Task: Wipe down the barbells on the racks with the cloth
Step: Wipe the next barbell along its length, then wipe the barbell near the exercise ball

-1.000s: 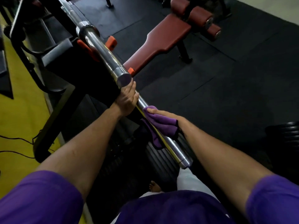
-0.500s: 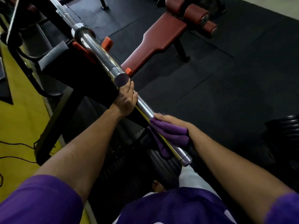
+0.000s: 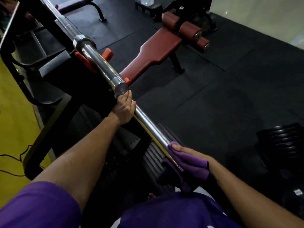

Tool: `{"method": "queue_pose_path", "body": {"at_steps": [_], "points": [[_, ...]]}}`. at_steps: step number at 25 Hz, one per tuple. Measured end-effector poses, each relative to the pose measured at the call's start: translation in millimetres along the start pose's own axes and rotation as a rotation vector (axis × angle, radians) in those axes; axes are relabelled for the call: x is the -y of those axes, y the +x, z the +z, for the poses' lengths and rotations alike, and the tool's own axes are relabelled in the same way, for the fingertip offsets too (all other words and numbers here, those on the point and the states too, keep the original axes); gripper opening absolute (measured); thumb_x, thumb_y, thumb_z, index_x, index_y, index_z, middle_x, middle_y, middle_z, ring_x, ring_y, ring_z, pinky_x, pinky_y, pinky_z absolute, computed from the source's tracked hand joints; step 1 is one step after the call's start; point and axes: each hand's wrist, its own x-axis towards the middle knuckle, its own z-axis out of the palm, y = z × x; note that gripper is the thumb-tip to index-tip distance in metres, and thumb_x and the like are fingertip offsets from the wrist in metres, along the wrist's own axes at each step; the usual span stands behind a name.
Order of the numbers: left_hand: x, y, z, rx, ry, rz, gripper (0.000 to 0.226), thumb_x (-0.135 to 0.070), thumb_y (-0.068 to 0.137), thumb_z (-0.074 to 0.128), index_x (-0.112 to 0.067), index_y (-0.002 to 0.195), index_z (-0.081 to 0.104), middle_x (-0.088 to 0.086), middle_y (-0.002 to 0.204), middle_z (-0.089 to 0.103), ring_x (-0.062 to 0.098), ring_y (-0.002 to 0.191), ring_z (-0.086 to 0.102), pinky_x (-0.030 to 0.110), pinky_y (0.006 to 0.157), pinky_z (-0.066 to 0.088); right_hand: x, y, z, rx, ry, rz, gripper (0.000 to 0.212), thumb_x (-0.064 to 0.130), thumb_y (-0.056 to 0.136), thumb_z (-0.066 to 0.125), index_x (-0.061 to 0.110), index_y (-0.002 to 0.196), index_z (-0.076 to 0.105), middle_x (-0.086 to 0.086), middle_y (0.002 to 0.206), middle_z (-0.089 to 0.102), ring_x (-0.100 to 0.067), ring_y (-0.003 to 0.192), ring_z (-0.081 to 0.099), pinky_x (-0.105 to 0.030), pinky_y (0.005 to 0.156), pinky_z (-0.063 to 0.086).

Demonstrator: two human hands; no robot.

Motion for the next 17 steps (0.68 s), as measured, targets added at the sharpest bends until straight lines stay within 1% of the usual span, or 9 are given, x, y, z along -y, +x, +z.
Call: {"method": "queue_pose_path", "body": {"at_steps": [2, 4, 5, 8, 9, 11, 13, 15, 17], "points": [[-9, -1, -2, -0.035, -0.088, -0.143, 0.036, -0.007, 0.104, 0.041, 0.018, 0.106, 0.065, 0.050, 0.119, 0.056, 0.065, 0.111, 0.057, 0.072, 0.092, 0.048, -4, -8, -3, -0.064, -0.273, 0.043, 0.043, 0.042, 0.090, 0.071, 0.008, 0.117, 0.073, -0.004, 0.121, 0.071, -0.017, 0.118, 0.064, -0.037, 0.112, 0.043], [-35, 4, -17, -0.055, -0.200, -0.311, 0.052, -0.027, 0.103, 0.040, 0.012, 0.133, 0.057, 0.045, 0.138, 0.045, 0.059, 0.130, 0.047, 0.075, 0.102, 0.037, 13, 1, -5, 0.133, -0.511, 0.100, 0.045, 0.068, 0.081, 0.067, 0.024, 0.084, 0.076, 0.005, 0.087, 0.072, -0.010, 0.084, 0.066, -0.030, 0.085, 0.054], [-52, 8, -25, -0.034, -0.265, -0.349, 0.061, -0.037, 0.100, 0.039, 0.004, 0.145, 0.049, 0.038, 0.151, 0.037, 0.052, 0.142, 0.036, 0.071, 0.111, 0.026, 19, 5, -7, 0.200, -0.601, 0.157, 0.040, 0.069, 0.084, 0.062, 0.032, 0.075, 0.074, 0.010, 0.079, 0.071, -0.005, 0.075, 0.063, -0.024, 0.076, 0.052], [-92, 21, -49, 0.098, -0.379, -0.393, 0.066, -0.052, 0.101, 0.036, -0.020, 0.158, 0.031, 0.013, 0.167, 0.020, 0.029, 0.156, 0.013, 0.056, 0.123, 0.003, 43, -5, -19, 0.193, -0.860, 0.255, 0.027, 0.066, 0.086, 0.064, 0.040, 0.084, 0.073, 0.013, 0.084, 0.073, 0.001, 0.076, 0.067, -0.020, 0.075, 0.052], [-103, 30, -57, 0.126, -0.453, -0.413, 0.064, -0.053, 0.103, 0.039, -0.023, 0.159, 0.030, 0.010, 0.166, 0.025, 0.026, 0.155, 0.017, 0.053, 0.124, 0.005, 45, -6, -29, 0.186, -0.881, 0.238, 0.028, 0.065, 0.084, 0.068, 0.039, 0.091, 0.072, 0.013, 0.089, 0.075, 0.000, 0.081, 0.069, -0.021, 0.078, 0.054], [-121, 51, -70, 0.159, -0.730, -0.443, 0.055, -0.051, 0.102, 0.048, -0.027, 0.152, 0.041, 0.005, 0.151, 0.049, 0.023, 0.142, 0.042, 0.048, 0.122, 0.027, 57, -9, -48, 0.108, -0.820, 0.143, 0.019, 0.056, 0.084, 0.073, 0.039, 0.094, 0.072, 0.014, 0.094, 0.075, 0.002, 0.085, 0.068, -0.019, 0.080, 0.053], [-144, 71, -80, 0.278, -1.056, -0.392, 0.045, -0.051, 0.101, 0.052, -0.030, 0.140, 0.053, -0.004, 0.130, 0.065, 0.015, 0.123, 0.060, 0.039, 0.109, 0.045, 64, -3, -76, -0.114, -0.714, -0.044, 0.017, 0.049, 0.086, 0.075, 0.034, 0.094, 0.072, 0.013, 0.094, 0.074, 0.002, 0.086, 0.067, -0.020, 0.080, 0.051], [-172, 93, -84, 0.462, -1.184, -0.241, 0.045, -0.057, 0.097, 0.056, -0.032, 0.134, 0.059, -0.011, 0.121, 0.069, 0.006, 0.113, 0.064, 0.034, 0.103, 0.050, 68, 9, -108, -0.390, -0.591, -0.178, 0.026, 0.052, 0.084, 0.074, 0.029, 0.098, 0.071, 0.011, 0.094, 0.072, -0.002, 0.089, 0.066, -0.027, 0.082, 0.051], [-205, 129, -82, 0.580, -1.229, -0.127, 0.051, -0.061, 0.090, 0.063, -0.032, 0.132, 0.060, -0.012, 0.116, 0.071, 0.003, 0.107, 0.066, 0.034, 0.099, 0.053, 75, 17, -148, -0.588, -0.478, -0.200, 0.033, 0.055, 0.083, 0.074, 0.031, 0.102, 0.065, 0.010, 0.098, 0.070, -0.007, 0.093, 0.065, -0.033, 0.085, 0.053]]}}
